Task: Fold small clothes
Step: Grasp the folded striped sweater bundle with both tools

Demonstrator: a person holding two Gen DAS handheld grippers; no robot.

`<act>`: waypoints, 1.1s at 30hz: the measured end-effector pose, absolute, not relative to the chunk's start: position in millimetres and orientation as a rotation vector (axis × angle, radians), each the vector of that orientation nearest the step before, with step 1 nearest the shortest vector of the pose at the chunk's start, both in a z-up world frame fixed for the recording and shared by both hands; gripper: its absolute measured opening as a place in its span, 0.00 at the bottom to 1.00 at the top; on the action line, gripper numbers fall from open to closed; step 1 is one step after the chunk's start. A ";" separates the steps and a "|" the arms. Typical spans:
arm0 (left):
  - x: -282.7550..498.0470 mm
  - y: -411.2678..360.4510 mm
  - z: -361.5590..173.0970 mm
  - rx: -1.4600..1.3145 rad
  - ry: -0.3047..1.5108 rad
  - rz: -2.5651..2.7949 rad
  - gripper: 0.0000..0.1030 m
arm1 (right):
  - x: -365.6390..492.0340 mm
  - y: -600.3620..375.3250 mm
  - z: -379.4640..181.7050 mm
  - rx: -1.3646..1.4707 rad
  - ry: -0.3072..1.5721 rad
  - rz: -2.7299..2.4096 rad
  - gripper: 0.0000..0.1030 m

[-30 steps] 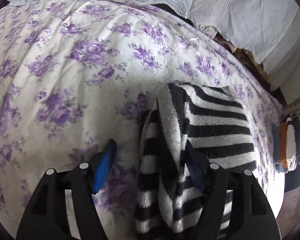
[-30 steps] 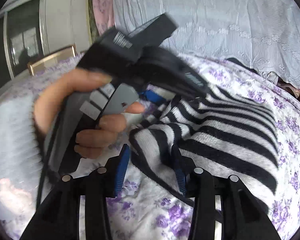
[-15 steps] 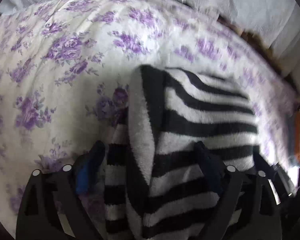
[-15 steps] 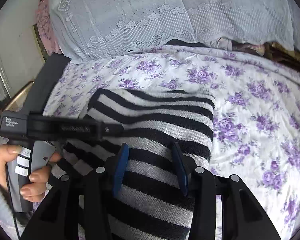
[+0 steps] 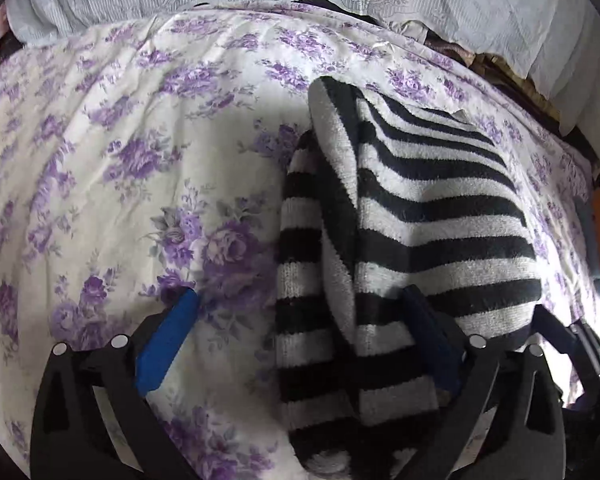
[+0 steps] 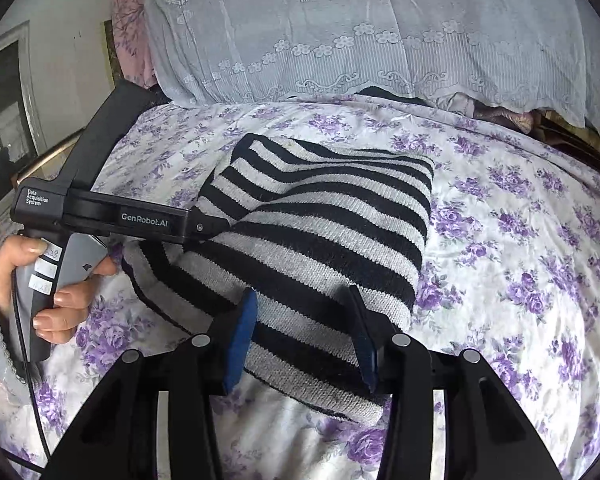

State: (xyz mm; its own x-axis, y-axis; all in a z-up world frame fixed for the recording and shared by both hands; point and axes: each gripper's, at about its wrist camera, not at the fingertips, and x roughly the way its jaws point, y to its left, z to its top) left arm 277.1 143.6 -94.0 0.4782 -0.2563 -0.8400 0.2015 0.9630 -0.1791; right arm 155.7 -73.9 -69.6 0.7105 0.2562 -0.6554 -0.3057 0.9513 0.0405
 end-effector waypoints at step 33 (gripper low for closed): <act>240.3 117.6 -102.1 -0.309 1.001 -0.316 0.96 | 178.5 -155.3 -57.4 0.380 0.722 0.327 0.71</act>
